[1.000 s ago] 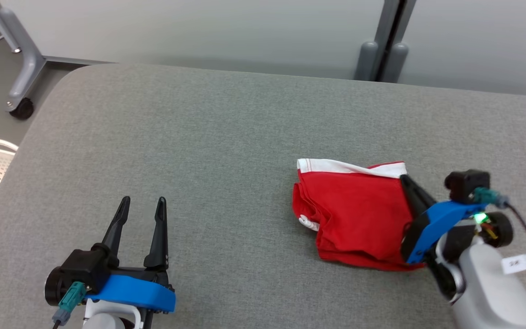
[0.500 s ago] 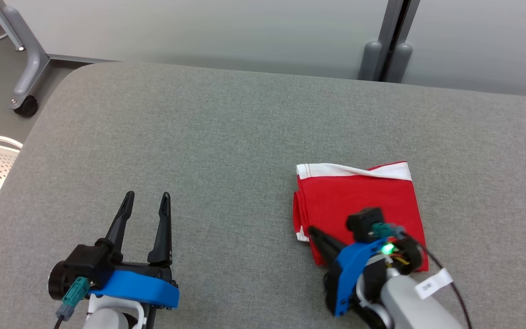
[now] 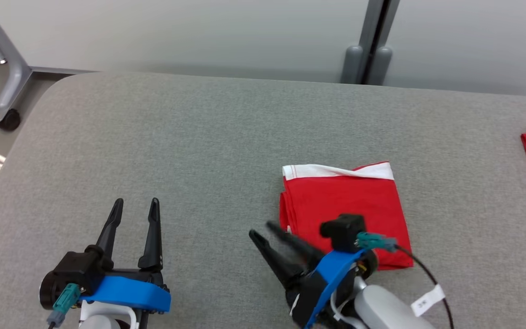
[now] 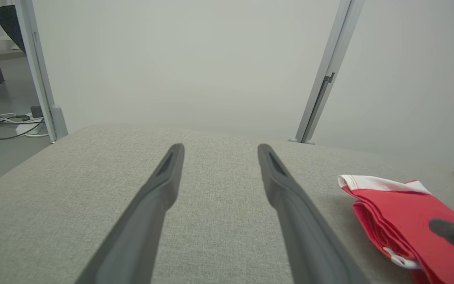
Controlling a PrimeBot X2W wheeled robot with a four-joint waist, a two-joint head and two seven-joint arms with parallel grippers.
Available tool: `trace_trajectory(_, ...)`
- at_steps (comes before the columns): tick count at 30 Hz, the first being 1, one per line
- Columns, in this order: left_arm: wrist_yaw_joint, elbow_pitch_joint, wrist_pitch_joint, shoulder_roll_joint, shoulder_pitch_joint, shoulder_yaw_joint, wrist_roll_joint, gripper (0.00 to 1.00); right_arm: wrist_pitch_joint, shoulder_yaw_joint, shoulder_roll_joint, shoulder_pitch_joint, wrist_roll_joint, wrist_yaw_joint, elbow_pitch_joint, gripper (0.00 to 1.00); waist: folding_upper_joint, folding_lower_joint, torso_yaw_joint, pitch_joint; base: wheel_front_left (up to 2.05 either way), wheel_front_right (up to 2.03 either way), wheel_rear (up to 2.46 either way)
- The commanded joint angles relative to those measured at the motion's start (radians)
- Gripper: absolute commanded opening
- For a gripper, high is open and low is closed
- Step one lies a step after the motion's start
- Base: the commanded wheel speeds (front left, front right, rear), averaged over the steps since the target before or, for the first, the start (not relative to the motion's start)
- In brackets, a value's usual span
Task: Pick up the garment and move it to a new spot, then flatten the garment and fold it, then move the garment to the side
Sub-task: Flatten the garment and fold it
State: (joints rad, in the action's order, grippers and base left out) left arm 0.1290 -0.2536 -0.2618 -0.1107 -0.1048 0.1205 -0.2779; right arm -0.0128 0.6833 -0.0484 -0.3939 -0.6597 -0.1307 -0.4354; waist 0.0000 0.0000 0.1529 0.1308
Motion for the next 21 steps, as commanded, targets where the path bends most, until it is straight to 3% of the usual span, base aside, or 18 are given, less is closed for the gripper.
trace_trajectory(1, 0.002, 0.003, -0.004, -0.001, 0.008, -0.01, 0.006, 1.0, -0.022, -0.038, -0.004, 0.025, 0.015, 0.0, 0.031, 1.0, 0.0, 0.0, -0.019, -0.012, 0.0, 0.0, 0.0)
trace_trajectory(7, 0.002, 0.011, -0.004, 0.003, 0.034, -0.039, 0.015, 1.0, -0.087, -0.273, -0.03, 0.102, 0.16, 0.0, 0.189, 1.0, 0.0, 0.0, -0.065, -0.034, 0.0, 0.0, 0.0)
trace_trajectory(14, 0.002, 0.011, -0.004, 0.001, 0.06, -0.067, 0.019, 1.0, -0.074, -0.581, -0.014, 0.229, 0.361, 0.0, 0.361, 1.0, 0.0, 0.0, -0.109, -0.052, 0.0, 0.0, 0.0)
trace_trajectory(21, 0.001, 0.001, -0.004, -0.004, 0.09, -0.099, 0.026, 1.0, -0.037, -0.745, -0.005, 0.329, 0.467, 0.0, 0.412, 1.0, 0.0, 0.0, -0.148, -0.081, 0.0, 0.0, 0.0)
